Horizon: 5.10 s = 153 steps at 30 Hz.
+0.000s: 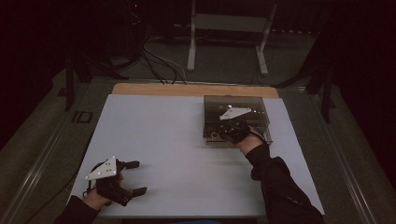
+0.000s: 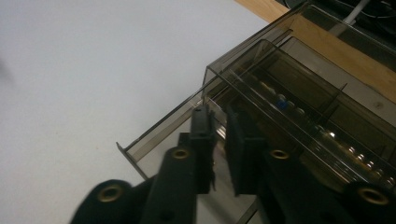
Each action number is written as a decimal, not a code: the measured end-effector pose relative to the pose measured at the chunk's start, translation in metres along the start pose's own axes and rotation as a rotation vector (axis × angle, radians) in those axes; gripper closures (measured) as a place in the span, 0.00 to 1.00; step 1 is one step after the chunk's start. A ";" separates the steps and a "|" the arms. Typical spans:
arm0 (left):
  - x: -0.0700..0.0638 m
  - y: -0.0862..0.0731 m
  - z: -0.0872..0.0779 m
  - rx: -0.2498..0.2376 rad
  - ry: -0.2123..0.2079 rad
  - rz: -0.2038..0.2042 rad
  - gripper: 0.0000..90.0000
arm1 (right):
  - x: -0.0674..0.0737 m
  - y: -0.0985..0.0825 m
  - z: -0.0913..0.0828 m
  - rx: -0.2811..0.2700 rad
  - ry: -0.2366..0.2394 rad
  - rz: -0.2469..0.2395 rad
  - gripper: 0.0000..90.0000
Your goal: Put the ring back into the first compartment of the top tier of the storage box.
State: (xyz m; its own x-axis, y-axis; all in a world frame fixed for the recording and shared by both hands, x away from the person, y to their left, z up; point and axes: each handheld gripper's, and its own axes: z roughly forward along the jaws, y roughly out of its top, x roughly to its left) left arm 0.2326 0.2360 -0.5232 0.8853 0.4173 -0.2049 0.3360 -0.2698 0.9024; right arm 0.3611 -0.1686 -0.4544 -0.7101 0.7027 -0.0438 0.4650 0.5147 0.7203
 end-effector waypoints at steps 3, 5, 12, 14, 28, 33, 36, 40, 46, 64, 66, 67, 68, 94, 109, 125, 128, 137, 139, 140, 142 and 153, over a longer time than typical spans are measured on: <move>0.000 0.000 0.000 0.001 0.001 0.000 0.01 | 0.000 0.000 0.000 -0.003 0.000 0.007 0.87; 0.000 0.000 0.000 0.001 0.000 -0.001 0.01 | 0.000 0.002 -0.003 -0.020 -0.001 0.007 0.74; 0.000 0.000 0.000 0.002 0.000 0.000 0.01 | 0.003 0.006 -0.010 -0.037 0.034 0.013 0.54; 0.000 0.000 0.000 0.002 0.000 0.001 0.01 | 0.003 0.007 -0.011 -0.041 0.041 0.017 0.51; -0.001 0.000 0.001 0.004 0.008 -0.004 0.01 | 0.003 0.015 -0.025 -0.071 0.080 0.067 0.00; -0.001 -0.001 0.000 0.004 0.013 -0.009 0.01 | 0.004 0.021 -0.028 -0.075 0.100 0.058 0.00; -0.001 0.000 -0.002 -0.004 0.019 -0.011 0.01 | 0.006 0.025 -0.030 -0.091 0.102 0.041 0.00; -0.002 0.000 -0.003 -0.004 0.022 -0.011 0.01 | 0.007 0.029 -0.032 -0.113 0.128 0.029 0.00; -0.002 -0.001 -0.003 -0.002 0.022 -0.011 0.01 | 0.009 0.032 -0.038 -0.138 0.159 0.017 0.00; -0.003 -0.001 -0.004 -0.005 0.015 -0.006 0.01 | 0.024 0.020 -0.051 -0.150 0.216 0.008 0.00; -0.003 -0.001 -0.004 -0.004 0.016 -0.003 0.01 | 0.024 0.015 -0.053 -0.149 0.218 0.009 0.00; -0.003 -0.001 -0.004 -0.006 0.015 -0.003 0.01 | 0.025 0.012 -0.053 -0.148 0.219 0.009 0.00; -0.003 -0.001 -0.004 -0.007 0.016 -0.004 0.01 | 0.025 0.010 -0.054 -0.150 0.219 0.011 0.00; -0.003 -0.001 -0.004 0.002 0.012 -0.001 0.01 | 0.029 -0.058 -0.050 -0.137 0.249 0.004 0.03; -0.003 -0.001 -0.004 0.003 0.013 0.000 0.01 | 0.030 -0.096 -0.047 -0.105 0.241 0.042 0.04; -0.003 -0.002 -0.003 0.007 0.012 -0.004 0.01 | 0.016 -0.136 -0.046 -0.026 0.170 0.070 0.03; -0.003 -0.002 -0.003 0.008 0.013 -0.005 0.01 | 0.015 -0.143 -0.047 -0.014 0.153 0.079 0.02; -0.002 -0.002 -0.003 0.012 0.017 -0.006 0.01 | 0.007 -0.163 -0.056 -0.019 0.096 0.116 0.00; -0.002 -0.002 -0.003 0.015 0.017 -0.006 0.01 | 0.004 -0.169 -0.056 -0.019 0.082 0.149 0.00; -0.002 -0.002 -0.003 0.015 0.017 -0.007 0.01 | 0.004 -0.172 -0.056 -0.016 0.080 0.156 0.00; -0.002 -0.002 -0.003 0.013 0.018 -0.009 0.01 | 0.002 -0.177 -0.056 -0.019 0.083 0.171 0.00; -0.001 -0.002 -0.002 0.015 0.018 -0.004 0.01 | 0.002 -0.175 -0.053 -0.071 0.096 0.144 0.00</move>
State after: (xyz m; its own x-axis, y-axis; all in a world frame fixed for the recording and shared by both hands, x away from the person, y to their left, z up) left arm 0.2301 0.2378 -0.5238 0.8780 0.4339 -0.2020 0.3448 -0.2809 0.8957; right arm 0.2503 -0.2834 -0.5433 -0.6877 0.7148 0.1268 0.5295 0.3743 0.7613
